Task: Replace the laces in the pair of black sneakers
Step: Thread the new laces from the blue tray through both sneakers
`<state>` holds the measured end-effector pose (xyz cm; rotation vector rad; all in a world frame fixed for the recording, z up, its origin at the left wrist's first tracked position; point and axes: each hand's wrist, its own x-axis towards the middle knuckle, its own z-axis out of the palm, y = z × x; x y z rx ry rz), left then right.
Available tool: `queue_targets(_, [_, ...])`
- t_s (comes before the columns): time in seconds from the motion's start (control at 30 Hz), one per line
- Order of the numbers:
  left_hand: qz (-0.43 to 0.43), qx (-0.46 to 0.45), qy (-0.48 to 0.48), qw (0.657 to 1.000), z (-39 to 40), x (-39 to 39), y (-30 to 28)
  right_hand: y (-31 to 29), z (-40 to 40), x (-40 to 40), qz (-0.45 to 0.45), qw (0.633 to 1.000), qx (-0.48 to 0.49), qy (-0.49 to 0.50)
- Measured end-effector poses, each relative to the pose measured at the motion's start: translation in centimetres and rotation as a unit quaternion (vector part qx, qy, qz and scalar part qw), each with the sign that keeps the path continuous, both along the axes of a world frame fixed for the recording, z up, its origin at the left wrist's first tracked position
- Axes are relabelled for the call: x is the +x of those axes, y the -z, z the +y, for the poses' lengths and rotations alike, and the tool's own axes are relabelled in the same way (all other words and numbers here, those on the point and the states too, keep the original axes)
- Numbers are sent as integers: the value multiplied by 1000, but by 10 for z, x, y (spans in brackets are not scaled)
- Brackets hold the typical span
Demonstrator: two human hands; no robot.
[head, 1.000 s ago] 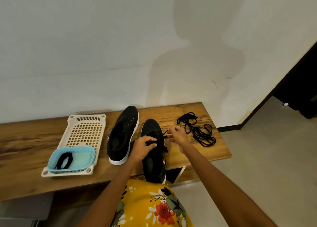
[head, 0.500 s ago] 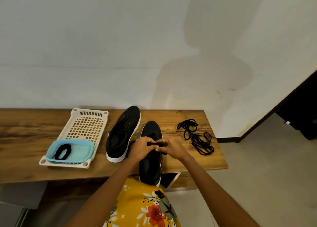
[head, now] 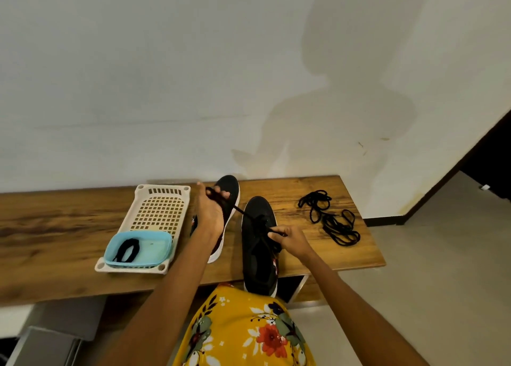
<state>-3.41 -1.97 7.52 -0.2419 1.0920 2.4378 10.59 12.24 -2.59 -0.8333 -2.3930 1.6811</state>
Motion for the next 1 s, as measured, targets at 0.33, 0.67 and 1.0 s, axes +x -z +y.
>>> queue_targets(0.33, [492, -434, 478, 584, -1, 14, 44, -4, -4, 3, 9, 997, -77, 26])
queue_targets(0.67, [545, -489, 441, 519, 25, 22, 61, -14, 1, 11, 37, 993, -101, -46])
queue_targets(1.0, [482, -522, 353, 609, 23, 26, 70, -13, -8, 3, -8, 987, 151, -52])
